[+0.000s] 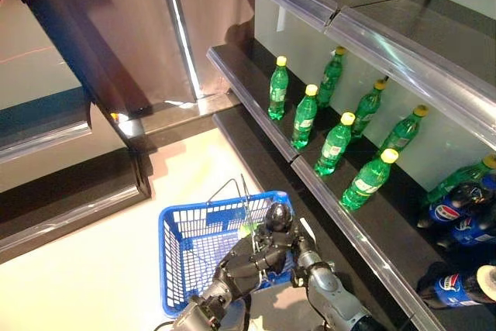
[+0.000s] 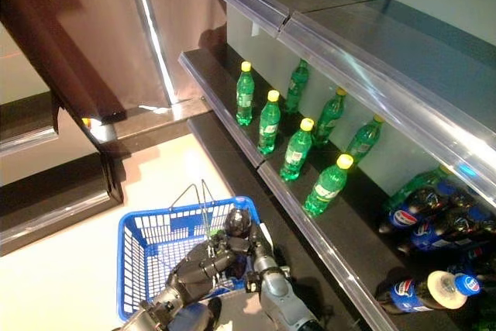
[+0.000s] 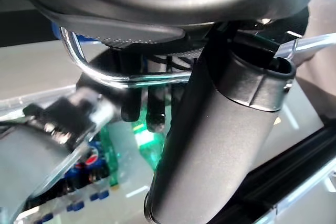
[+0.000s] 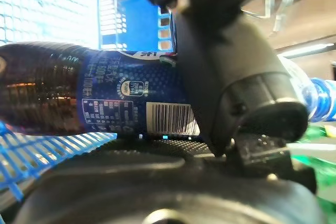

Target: Pick up the drink and place into the basket.

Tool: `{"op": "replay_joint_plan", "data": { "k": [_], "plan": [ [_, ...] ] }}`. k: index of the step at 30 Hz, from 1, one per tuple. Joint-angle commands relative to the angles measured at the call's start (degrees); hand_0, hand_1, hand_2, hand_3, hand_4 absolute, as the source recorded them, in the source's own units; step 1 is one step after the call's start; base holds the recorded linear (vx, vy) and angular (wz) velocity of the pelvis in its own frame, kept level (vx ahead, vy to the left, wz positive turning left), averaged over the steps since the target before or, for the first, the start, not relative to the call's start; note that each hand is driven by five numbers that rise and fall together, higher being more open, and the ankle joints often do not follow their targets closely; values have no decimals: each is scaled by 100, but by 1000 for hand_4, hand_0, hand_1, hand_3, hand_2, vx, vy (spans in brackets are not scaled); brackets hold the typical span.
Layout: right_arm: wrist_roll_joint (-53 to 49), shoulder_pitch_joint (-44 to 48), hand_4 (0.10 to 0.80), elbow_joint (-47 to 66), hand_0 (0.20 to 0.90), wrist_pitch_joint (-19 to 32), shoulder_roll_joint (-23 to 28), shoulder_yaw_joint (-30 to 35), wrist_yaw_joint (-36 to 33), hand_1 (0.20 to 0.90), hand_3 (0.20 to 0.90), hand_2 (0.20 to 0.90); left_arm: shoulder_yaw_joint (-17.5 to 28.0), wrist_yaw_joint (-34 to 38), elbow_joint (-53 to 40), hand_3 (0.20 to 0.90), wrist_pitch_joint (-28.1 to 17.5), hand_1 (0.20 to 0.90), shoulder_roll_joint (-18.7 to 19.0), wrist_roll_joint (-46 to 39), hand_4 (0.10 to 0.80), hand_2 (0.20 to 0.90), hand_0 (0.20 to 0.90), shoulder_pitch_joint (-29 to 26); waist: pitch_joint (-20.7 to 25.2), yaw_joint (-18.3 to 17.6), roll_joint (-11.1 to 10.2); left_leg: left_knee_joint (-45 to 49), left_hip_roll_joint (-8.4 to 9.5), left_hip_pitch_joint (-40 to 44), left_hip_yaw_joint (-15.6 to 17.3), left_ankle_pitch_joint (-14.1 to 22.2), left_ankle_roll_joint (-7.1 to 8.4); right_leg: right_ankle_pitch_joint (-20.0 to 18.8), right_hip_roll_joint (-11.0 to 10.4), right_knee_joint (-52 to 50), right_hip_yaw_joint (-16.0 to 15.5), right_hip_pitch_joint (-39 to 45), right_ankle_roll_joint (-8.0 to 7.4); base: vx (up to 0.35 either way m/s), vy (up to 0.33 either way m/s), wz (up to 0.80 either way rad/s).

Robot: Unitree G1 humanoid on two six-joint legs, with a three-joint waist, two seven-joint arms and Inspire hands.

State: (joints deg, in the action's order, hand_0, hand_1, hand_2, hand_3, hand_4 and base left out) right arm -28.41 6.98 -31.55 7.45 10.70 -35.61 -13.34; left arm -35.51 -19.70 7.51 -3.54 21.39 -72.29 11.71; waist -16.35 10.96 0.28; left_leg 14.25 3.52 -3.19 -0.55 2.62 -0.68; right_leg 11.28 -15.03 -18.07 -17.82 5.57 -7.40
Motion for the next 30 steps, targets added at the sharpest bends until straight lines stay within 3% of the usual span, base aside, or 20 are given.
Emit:
{"op": "replay_joint_plan", "data": {
  "k": [1, 18, 25, 27, 30],
  "plan": [
    [-231, 689, 100, 72, 300, -16, -587, -216, 721, 300, 200, 300, -707, -1302, -1619, 200, -111, 300, -574, 9, 100, 300, 300, -401, 353, 212, -80, 1294, -575, -552, -164, 185, 458, -1558, -528, 573, 52, -35, -315, 27, -11, 13],
    [-700, 994, 100, -889, 300, -575, -875, -349, 863, 300, 200, 300, -844, -1340, -1518, 200, 235, 300, -535, 25, 100, 300, 300, -395, 279, 434, -43, 1512, -451, -656, -311, 228, 424, -1561, -533, 313, -14, -150, -333, 50, -6, 6],
    [-905, 990, 100, -1447, 300, -1027, -969, -325, 1152, 300, 200, 300, -866, -1298, -1485, 200, 346, 300, -548, 33, 100, 300, 300, -390, 260, 501, -24, 1540, -412, -658, -369, 234, 406, -1571, -545, 253, -19, -173, -352, 39, -10, 5],
    [-1377, 979, 100, -1543, 300, -1281, -1024, -292, 1146, 300, 200, 300, -861, -1314, -1457, 200, 384, 300, -566, 63, 100, 300, 300, -371, 262, 521, -25, 1548, -406, -646, -390, 238, 408, -1575, -543, 235, -20, -172, -362, 51, -14, 7],
    [-653, 1098, 100, -1870, 300, -1701, -1038, -236, 1341, 300, 200, 300, -847, -1300, -1461, 200, 453, 300, -541, 47, 100, 300, 300, -388, 282, 562, -24, 1519, -391, -604, -420, 239, 408, -1569, -535, 239, -42, -150, -366, 42, -1, 2]
  ]
}}
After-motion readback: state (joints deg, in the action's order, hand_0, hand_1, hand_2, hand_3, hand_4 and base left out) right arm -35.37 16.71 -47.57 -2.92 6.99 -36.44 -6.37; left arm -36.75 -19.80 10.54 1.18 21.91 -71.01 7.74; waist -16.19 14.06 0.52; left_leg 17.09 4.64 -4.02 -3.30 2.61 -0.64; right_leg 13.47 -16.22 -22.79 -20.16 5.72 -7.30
